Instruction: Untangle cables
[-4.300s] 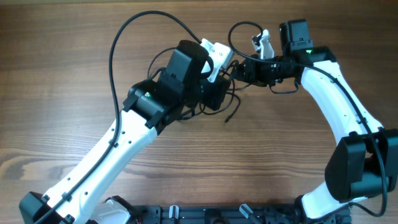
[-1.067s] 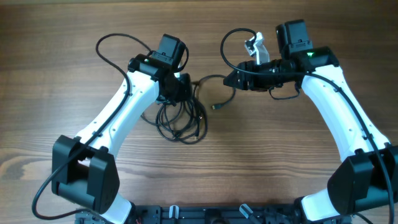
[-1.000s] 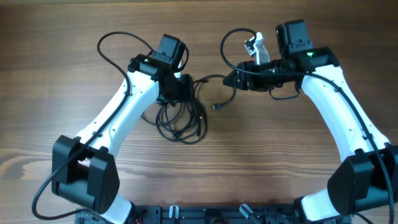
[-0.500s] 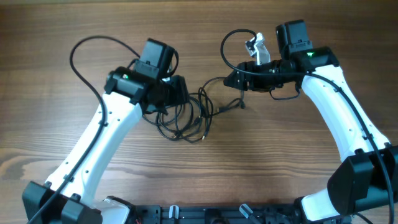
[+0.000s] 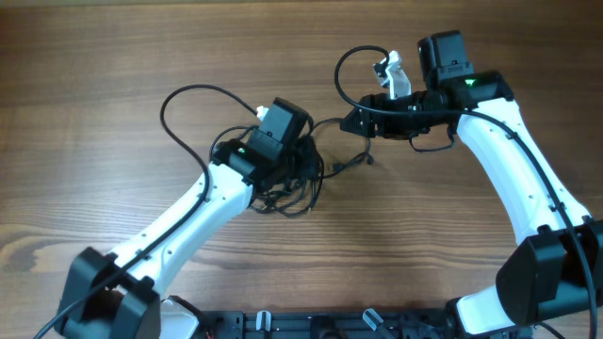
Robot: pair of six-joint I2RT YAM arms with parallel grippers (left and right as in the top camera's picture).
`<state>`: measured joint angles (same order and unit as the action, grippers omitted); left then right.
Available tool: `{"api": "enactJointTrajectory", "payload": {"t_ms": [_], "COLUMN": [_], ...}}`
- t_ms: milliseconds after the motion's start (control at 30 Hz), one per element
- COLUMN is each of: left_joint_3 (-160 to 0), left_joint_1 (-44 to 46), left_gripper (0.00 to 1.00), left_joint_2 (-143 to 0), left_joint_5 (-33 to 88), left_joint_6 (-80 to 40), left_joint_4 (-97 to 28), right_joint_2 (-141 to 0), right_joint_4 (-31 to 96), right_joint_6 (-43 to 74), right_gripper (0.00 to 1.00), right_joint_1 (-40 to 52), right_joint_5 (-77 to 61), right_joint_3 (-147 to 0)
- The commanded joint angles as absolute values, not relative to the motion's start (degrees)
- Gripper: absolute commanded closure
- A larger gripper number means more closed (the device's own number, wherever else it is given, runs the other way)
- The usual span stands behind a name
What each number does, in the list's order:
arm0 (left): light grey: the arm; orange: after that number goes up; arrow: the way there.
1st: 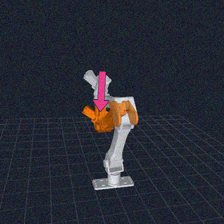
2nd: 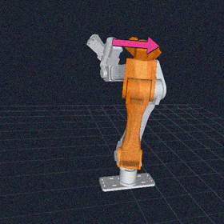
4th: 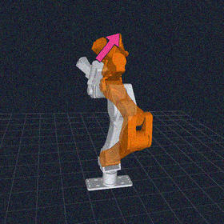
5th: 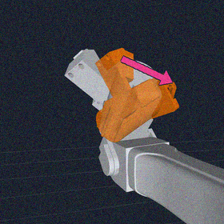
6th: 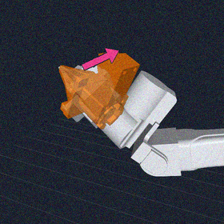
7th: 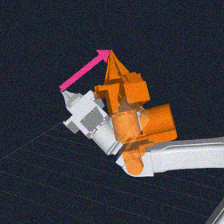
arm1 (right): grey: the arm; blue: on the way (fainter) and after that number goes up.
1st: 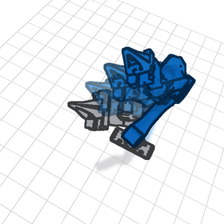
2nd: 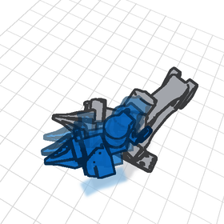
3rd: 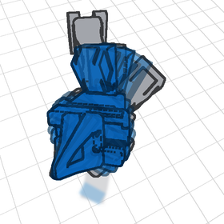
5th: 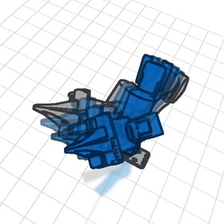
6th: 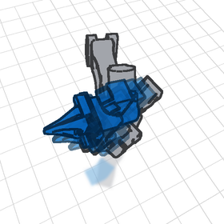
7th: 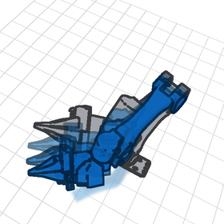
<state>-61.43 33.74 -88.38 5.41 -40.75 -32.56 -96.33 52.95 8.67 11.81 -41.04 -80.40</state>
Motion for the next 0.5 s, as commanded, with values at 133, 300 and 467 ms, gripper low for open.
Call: {"api": "enactJointTrajectory", "payload": {"t_ms": [133,300,467], "left_joint_3": [-60.84,-60.84,-61.12], "left_joint_1": [34.61,34.61,34.59], "left_gripper": [0.61,0.89,0.96], "left_joint_2": [-96.12,-96.55,-96.16], "left_joint_5": [3.09,0.12,0.43], "left_joint_6": [-37.69,-37.71,-37.74], "left_joint_4": [-29.45,-27.75,-23.31], "right_joint_2": [-95.35,-95.35,-95.35], "right_joint_4": [53.45,53.43,53.58], "right_joint_6": [7.68,7.68,7.70], "right_gripper": [0.34,0.33,0.33], "right_joint_1": [11.68,11.68,11.68], "right_joint_5": [-40.25,-40.25,-40.27], "right_joint_3": [-81.65,-81.65,-81.65]}}
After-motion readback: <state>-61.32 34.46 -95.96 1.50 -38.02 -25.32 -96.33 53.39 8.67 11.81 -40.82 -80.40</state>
